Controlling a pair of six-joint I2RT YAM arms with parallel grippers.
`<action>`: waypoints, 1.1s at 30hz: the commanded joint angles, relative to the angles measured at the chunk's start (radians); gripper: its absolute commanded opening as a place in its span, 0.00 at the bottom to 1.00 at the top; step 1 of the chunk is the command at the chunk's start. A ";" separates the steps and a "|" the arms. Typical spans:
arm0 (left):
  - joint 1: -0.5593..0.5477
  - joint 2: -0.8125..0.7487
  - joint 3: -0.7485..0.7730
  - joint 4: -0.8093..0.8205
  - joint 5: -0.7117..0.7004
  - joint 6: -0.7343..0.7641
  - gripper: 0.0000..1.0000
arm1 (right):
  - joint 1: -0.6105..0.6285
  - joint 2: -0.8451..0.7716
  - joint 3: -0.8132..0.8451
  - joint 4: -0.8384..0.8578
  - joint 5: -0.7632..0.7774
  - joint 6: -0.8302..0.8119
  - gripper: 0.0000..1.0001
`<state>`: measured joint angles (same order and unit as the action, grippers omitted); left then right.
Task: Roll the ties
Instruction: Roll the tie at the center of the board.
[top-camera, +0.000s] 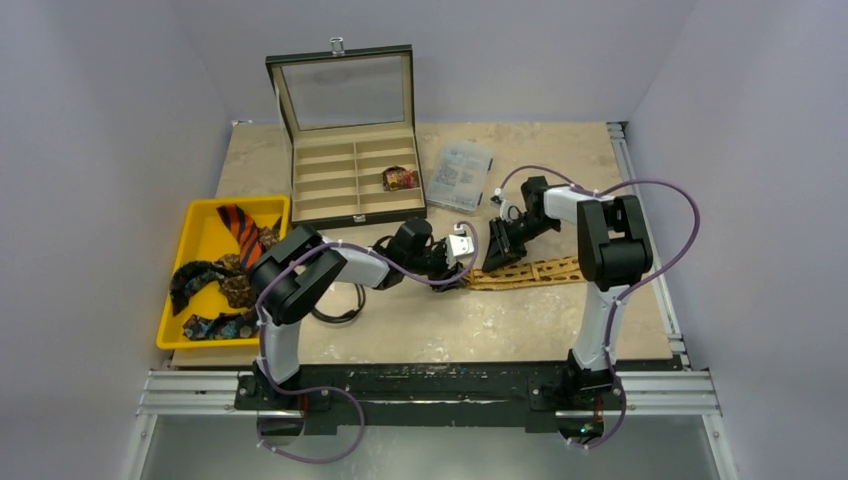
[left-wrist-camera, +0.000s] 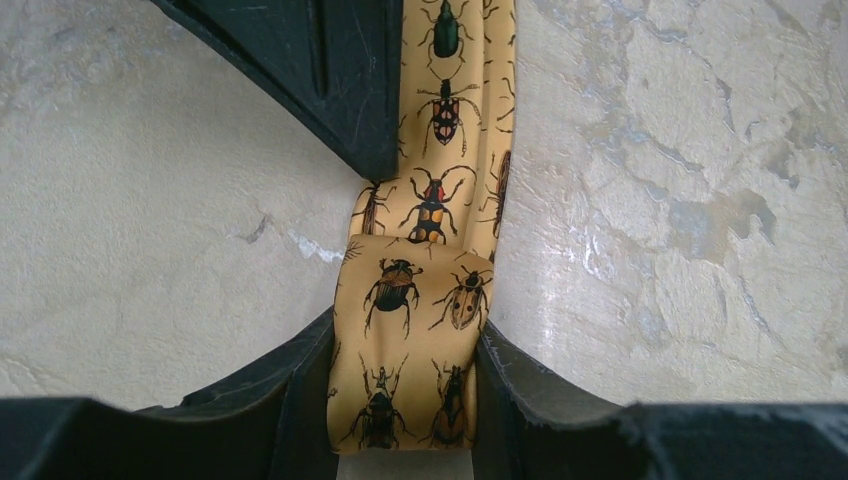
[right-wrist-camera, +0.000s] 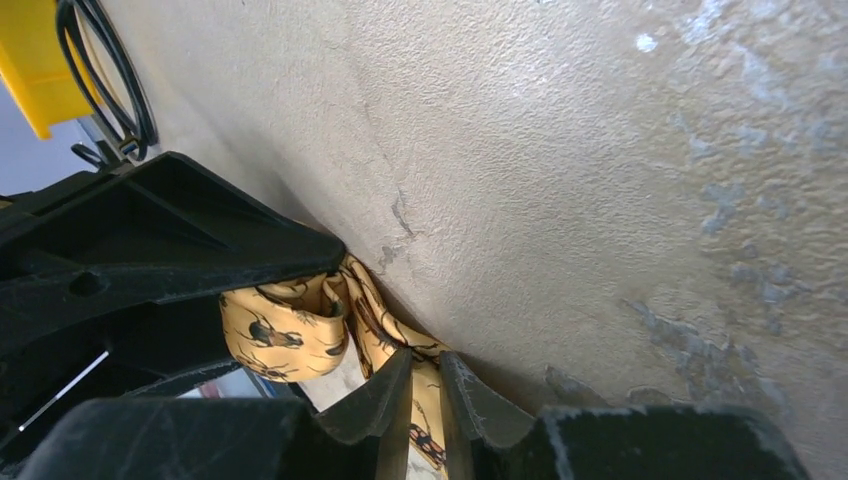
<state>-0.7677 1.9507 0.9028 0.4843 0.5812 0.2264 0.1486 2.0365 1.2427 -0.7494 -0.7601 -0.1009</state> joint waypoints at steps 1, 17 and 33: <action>0.005 -0.069 0.020 -0.147 -0.080 -0.021 0.12 | 0.009 0.085 0.012 0.058 0.205 -0.048 0.18; -0.001 -0.043 -0.032 -0.323 -0.182 0.222 0.19 | -0.029 -0.039 0.137 -0.035 0.140 -0.099 0.40; -0.001 -0.041 -0.016 -0.395 -0.228 0.189 0.19 | -0.495 -0.201 0.057 -0.237 0.493 -0.288 0.39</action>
<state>-0.7753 1.8694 0.9127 0.2607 0.4629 0.4030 -0.2337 1.8713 1.2919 -0.9531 -0.3992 -0.3237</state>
